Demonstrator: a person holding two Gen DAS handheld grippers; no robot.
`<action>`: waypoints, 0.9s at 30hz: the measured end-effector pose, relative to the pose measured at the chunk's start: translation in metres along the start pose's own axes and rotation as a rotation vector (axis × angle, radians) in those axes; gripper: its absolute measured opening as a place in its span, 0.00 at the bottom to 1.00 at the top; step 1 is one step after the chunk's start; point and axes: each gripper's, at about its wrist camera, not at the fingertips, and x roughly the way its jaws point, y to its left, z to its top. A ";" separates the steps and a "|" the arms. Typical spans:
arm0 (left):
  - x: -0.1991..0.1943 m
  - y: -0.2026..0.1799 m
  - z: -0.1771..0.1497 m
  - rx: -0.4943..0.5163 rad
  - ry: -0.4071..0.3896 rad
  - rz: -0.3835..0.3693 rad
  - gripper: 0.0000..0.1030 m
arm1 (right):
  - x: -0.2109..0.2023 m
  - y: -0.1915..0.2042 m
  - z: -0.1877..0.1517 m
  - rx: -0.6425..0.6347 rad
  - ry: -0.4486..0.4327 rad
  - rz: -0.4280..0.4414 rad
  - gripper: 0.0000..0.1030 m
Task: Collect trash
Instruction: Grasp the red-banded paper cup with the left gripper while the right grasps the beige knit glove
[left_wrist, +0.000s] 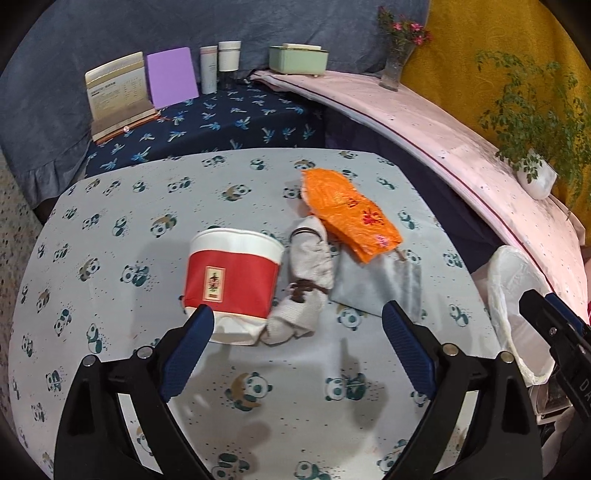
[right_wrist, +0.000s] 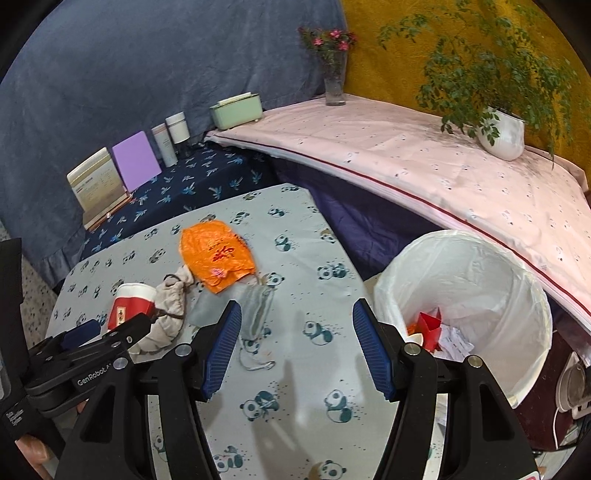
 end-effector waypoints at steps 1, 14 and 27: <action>0.001 0.003 0.000 -0.004 0.002 0.004 0.85 | 0.002 0.004 0.000 -0.007 0.005 0.005 0.59; 0.035 0.045 0.009 -0.056 0.059 0.068 0.86 | 0.035 0.055 -0.001 -0.080 0.057 0.073 0.59; 0.073 0.067 0.010 -0.084 0.153 0.071 0.66 | 0.078 0.097 0.001 -0.127 0.111 0.130 0.59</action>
